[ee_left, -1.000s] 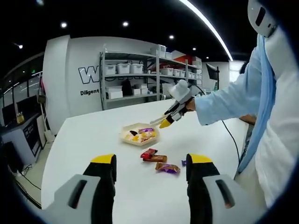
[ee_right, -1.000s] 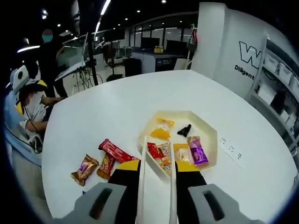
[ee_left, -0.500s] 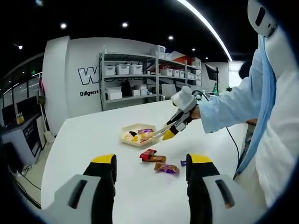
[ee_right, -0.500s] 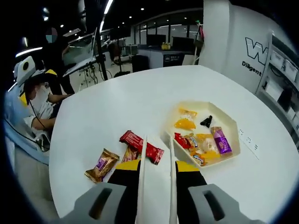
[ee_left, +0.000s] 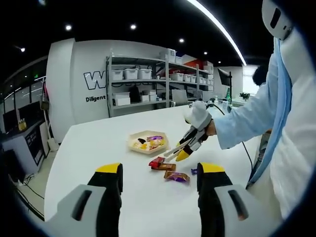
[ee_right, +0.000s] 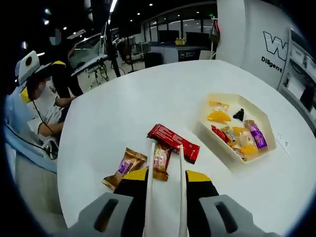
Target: Place the target food into the container with the food tongs after gripping and lifting it, then release it inside without dropping or visibly crushing the food.
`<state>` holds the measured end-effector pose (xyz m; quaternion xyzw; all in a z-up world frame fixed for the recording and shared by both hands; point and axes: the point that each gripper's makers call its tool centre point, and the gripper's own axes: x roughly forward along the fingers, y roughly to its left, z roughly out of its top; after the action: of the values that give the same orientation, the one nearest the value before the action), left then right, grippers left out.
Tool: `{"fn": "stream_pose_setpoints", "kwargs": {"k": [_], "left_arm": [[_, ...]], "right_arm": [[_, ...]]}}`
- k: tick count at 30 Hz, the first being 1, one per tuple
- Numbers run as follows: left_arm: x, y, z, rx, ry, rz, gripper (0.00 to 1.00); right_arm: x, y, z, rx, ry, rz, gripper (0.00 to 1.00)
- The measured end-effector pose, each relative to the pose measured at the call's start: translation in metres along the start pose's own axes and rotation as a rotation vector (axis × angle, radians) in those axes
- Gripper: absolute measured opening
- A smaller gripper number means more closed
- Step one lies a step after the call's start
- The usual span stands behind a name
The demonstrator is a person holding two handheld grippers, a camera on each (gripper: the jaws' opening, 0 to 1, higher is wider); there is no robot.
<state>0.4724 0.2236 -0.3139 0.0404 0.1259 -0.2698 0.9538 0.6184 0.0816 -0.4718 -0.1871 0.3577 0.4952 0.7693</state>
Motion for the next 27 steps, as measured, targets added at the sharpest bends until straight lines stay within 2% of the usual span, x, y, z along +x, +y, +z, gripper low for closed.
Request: {"fn": "stream_pose_setpoints", "kwargs": {"k": [11,20,27], "left_arm": [[-0.007,0.001,-0.003,-0.002,0.003,0.004,0.58],[-0.013,0.003,-0.004,-0.001,0.011,0.017,0.59],[-0.013,0.004,-0.004,0.0,0.011,0.022,0.59]], "right_arm": [[0.01,0.012,-0.009,0.025,0.037,-0.005,0.21],[0.02,0.008,-0.017,0.027,0.087,-0.034,0.18],[0.016,0.009,-0.017,0.02,0.09,-0.025,0.15]]}}
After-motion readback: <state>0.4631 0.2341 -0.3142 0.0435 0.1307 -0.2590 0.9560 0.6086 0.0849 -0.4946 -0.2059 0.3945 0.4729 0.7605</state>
